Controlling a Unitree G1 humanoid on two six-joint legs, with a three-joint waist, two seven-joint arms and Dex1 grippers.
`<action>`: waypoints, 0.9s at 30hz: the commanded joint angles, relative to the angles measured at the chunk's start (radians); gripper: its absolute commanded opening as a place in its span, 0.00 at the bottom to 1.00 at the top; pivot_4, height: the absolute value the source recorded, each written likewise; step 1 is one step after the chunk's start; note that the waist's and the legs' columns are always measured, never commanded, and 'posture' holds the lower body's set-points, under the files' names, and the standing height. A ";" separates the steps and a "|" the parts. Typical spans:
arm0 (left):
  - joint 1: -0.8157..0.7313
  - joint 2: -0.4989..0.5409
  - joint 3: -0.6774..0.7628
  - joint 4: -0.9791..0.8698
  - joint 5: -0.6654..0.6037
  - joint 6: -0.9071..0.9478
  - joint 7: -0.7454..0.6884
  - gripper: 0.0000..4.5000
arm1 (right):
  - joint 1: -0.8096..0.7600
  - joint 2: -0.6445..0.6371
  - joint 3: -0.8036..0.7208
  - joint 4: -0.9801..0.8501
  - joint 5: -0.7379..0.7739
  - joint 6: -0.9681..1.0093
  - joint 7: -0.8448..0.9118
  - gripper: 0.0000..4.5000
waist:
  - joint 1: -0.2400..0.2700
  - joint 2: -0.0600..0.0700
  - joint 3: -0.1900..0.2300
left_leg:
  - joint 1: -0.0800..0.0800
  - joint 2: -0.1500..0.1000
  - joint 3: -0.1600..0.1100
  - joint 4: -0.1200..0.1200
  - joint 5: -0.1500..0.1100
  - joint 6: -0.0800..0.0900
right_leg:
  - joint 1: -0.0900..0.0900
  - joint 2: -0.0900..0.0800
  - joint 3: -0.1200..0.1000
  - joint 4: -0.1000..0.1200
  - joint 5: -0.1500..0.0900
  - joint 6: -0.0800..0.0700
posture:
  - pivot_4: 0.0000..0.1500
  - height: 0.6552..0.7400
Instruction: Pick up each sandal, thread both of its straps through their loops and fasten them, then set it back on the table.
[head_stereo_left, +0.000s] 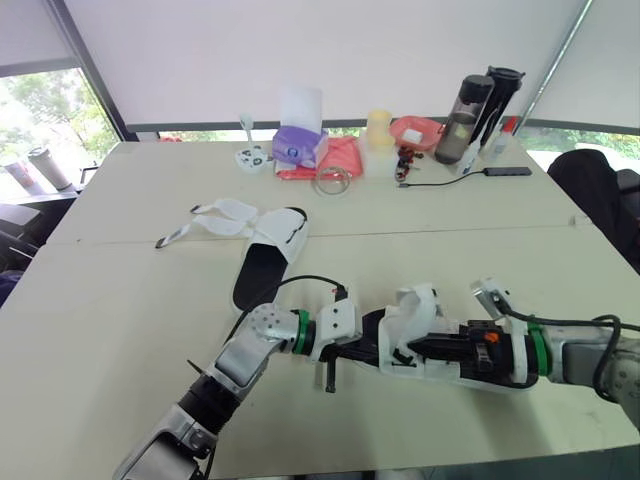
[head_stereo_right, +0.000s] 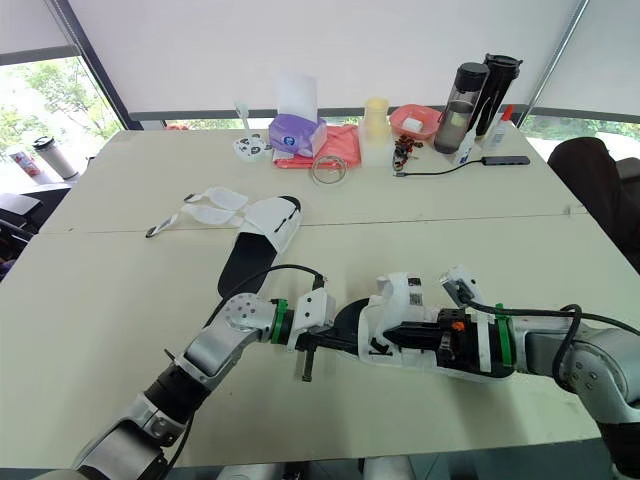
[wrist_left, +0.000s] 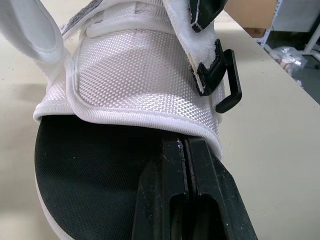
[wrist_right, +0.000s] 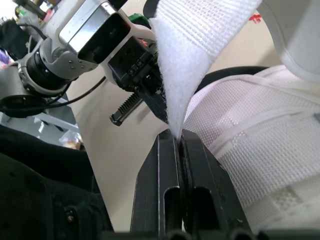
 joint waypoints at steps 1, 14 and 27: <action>0.002 -0.002 -0.014 0.018 0.025 0.010 0.015 0.00 | -0.031 0.014 -0.008 0.021 -0.006 0.001 0.000 0.01 | 0.000 0.000 0.000 | 0.000 0.000 0.000 0.000 0.000 0.000 | 0.000 0.000 0.000 0.000 0.000 0.000 | 1.00 1.00; -0.002 -0.001 -0.010 0.024 0.025 0.012 0.021 0.00 | 0.007 0.121 -0.055 -0.037 0.019 -0.016 -0.079 0.75 | 0.000 0.000 0.000 | 0.000 0.000 0.000 0.001 0.000 0.000 | 0.001 0.000 0.000 0.000 0.001 0.000 | 1.00 1.00; -0.009 -0.004 -0.012 0.043 0.029 0.000 0.020 0.00 | 0.063 0.206 -0.076 -0.125 0.142 0.028 -0.213 0.63 | 0.000 0.000 0.000 | 0.000 0.000 0.000 0.001 0.000 0.000 | 0.000 0.000 0.000 0.000 0.001 0.000 | 1.00 1.00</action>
